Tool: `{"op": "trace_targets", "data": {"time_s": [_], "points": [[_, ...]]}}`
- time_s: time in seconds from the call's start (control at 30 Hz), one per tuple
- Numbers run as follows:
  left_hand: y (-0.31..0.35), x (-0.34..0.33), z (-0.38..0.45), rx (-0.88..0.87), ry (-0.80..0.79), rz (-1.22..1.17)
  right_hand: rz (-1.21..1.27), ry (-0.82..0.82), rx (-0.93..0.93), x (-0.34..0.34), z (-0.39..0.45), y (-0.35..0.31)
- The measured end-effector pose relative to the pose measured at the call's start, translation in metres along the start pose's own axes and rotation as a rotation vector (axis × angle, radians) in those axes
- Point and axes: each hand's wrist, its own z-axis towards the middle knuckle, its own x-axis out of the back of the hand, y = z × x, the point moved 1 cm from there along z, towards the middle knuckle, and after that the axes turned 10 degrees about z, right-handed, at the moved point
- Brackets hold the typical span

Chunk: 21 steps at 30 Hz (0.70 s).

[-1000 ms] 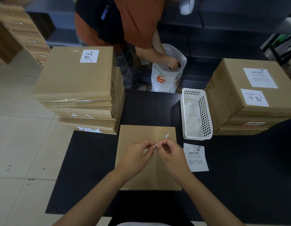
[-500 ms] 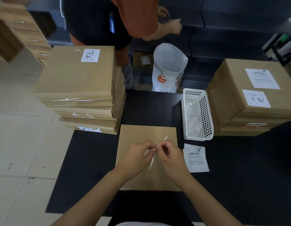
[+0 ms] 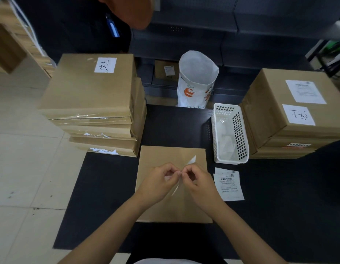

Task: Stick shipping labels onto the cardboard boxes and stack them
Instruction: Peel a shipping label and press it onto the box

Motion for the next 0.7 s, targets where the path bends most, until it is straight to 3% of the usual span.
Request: {"op": "trace_targets", "data": {"time_s": [0.27,0.53,0.6,0.7], "points": [[0.001,0.006,-0.004,0.020,-0.057,-0.160,0.096,-0.002,-0.031,0.001,-0.001,-0.009],[0.002,0.007,-0.008,-0.002,-0.050,-0.062,0.032,-0.045,-0.001,0.002,-0.005,-0.011],[0.002,0.005,-0.008,0.048,-0.001,-0.079,0.032,-0.035,0.005,0.001,-0.006,-0.013],[-0.001,0.006,-0.004,0.257,0.156,-0.262,0.129,0.074,-0.096,0.002,-0.004,-0.008]]}}
